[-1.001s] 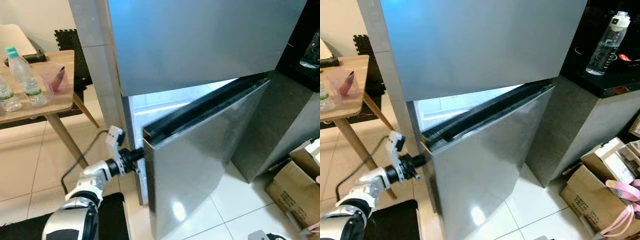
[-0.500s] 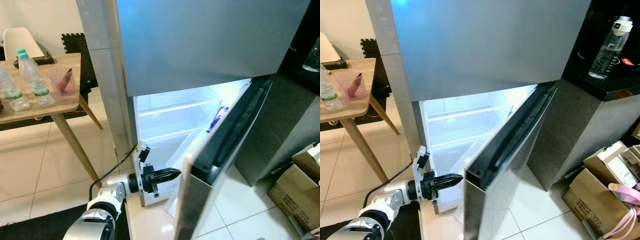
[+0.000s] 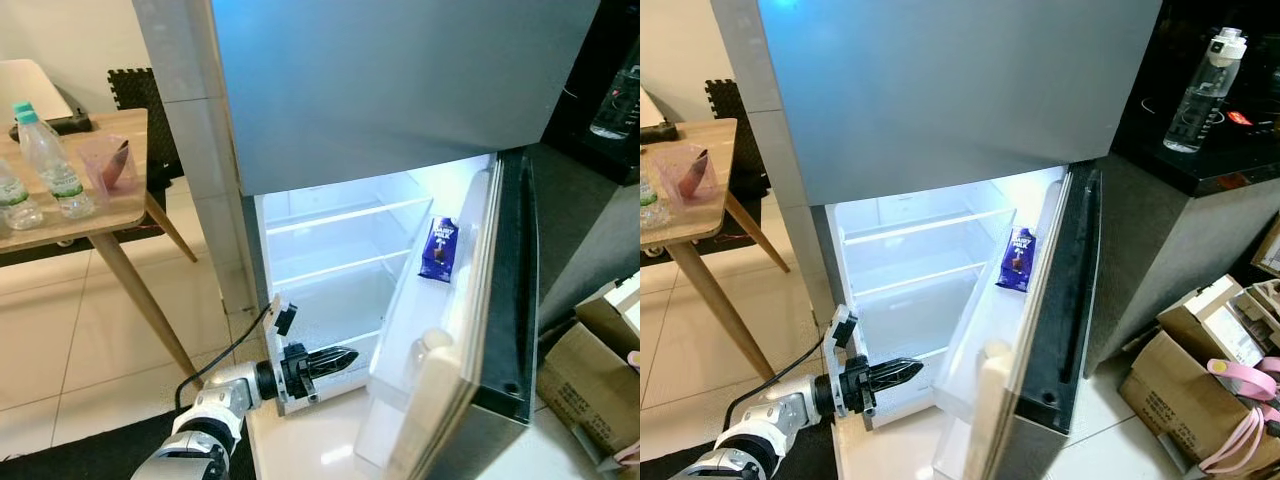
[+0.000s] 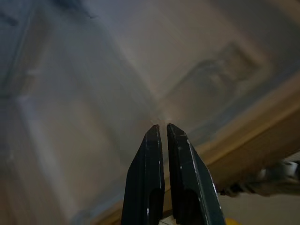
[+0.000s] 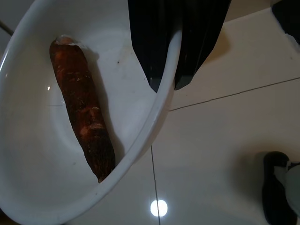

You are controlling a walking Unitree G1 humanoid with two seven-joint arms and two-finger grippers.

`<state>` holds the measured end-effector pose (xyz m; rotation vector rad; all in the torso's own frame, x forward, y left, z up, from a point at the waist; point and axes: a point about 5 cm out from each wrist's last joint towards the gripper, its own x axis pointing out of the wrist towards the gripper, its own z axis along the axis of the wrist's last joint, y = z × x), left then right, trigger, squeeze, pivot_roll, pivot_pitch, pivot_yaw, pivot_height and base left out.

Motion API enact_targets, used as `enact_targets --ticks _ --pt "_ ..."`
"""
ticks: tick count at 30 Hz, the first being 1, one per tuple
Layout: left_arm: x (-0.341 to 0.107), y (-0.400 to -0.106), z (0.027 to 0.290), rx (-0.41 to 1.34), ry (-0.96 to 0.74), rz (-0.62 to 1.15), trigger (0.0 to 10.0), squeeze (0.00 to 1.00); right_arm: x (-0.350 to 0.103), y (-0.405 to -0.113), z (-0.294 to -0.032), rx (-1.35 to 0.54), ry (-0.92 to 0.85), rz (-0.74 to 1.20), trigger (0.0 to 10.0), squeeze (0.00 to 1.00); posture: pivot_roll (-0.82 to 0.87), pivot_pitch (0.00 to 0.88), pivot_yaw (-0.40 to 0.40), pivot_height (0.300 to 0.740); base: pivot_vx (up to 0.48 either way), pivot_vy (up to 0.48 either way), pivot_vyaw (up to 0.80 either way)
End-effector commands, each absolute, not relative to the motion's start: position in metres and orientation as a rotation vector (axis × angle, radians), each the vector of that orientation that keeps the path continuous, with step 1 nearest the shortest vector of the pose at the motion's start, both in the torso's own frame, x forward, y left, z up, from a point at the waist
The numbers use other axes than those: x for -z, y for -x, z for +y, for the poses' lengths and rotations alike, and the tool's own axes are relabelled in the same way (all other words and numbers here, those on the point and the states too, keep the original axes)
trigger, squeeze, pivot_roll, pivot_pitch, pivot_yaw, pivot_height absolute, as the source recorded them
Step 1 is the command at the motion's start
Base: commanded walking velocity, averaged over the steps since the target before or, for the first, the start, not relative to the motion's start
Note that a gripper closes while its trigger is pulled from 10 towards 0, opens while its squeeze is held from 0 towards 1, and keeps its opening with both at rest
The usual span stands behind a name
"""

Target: Restocking fridge

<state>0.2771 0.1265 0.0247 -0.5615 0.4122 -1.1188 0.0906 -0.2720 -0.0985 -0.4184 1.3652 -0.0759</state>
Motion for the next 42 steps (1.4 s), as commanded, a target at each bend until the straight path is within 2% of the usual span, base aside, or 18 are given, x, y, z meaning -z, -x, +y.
enact_targets --ticks 1,5,8,13,14,15,16,18,20,22,24,25,34,42 --pt "-0.018 -0.274 0.134 1.055 0.564 0.437 10.0 0.0 0.098 -0.089 -0.274 0.167 0.375 1.349 10.0 0.0 -0.05 0.0 -0.022 0.74 0.0 0.0 0.0" --pt "-0.015 -0.272 0.137 1.018 0.56 0.447 10.0 0.0 0.098 -0.088 -0.276 0.232 0.33 1.334 10.0 0.0 -0.05 0.0 -0.022 0.74 0.0 0.0 0.0" --pt "-0.008 -0.271 0.143 0.928 0.544 0.474 10.0 0.0 0.097 -0.085 -0.279 0.29 0.289 1.327 10.0 0.0 -0.05 0.0 -0.02 0.74 0.0 0.0 0.0" --pt "0.013 -0.263 0.159 0.667 0.455 0.567 10.0 0.0 0.098 -0.077 -0.283 0.337 0.238 1.333 10.0 0.0 -0.05 0.0 -0.019 0.74 0.0 0.0 0.0" --pt "0.013 -0.263 0.159 0.667 0.455 0.567 10.0 0.0 0.098 -0.077 -0.283 0.337 0.238 1.333 10.0 0.0 -0.05 0.0 -0.019 0.74 0.0 0.0 0.0" --pt "0.022 -0.255 0.167 0.57 0.446 0.612 10.0 0.0 0.098 -0.075 -0.284 0.341 0.236 1.336 10.0 0.0 -0.05 0.0 -0.018 0.74 0.0 0.0 0.0" --pt "0.022 -0.255 0.167 0.57 0.446 0.612 10.0 0.0 0.098 -0.075 -0.284 0.341 0.236 1.336 10.0 0.0 -0.05 0.0 -0.018 0.74 0.0 0.0 0.0" --pt "0.038 -0.239 0.179 0.427 0.436 0.686 10.0 0.0 0.098 -0.071 -0.285 0.345 0.234 1.341 10.0 0.0 -0.05 0.0 -0.018 0.74 0.0 0.0 0.0" --pt "0.038 -0.239 0.179 0.427 0.436 0.686 10.0 0.0 0.098 -0.071 -0.285 0.345 0.234 1.341 10.0 0.0 -0.05 0.0 -0.018 0.74 0.0 0.0 0.0" --pt "0.057 -0.216 0.191 0.267 0.43 0.795 10.0 0.0 0.098 -0.07 -0.285 0.344 0.236 1.343 10.0 0.0 -0.05 0.0 -0.02 0.74 0.0 0.0 0.0" --pt "0.057 -0.216 0.191 0.267 0.43 0.795 10.0 0.0 0.098 -0.07 -0.285 0.344 0.236 1.343 10.0 0.0 -0.05 0.0 -0.02 0.74 0.0 0.0 0.0" --pt "0.071 -0.195 0.197 0.162 0.407 0.884 10.0 0.0 0.098 -0.07 -0.284 0.341 0.237 1.344 10.0 0.0 -0.05 0.0 -0.024 0.74 -0.251 0.0 0.0" --pt "0.086 -0.166 0.204 0.056 0.378 0.981 10.0 0.0 0.099 -0.072 -0.281 0.318 0.246 1.343 10.0 0.0 -0.05 0.0 -0.026 0.74 -0.261 0.0 0.0" --pt "0.088 -0.162 0.204 0.024 0.375 0.995 10.0 0.0 0.1 -0.074 -0.278 0.299 0.25 1.342 10.0 0.0 -0.05 0.0 -0.024 0.74 -0.264 0.0 0.0"
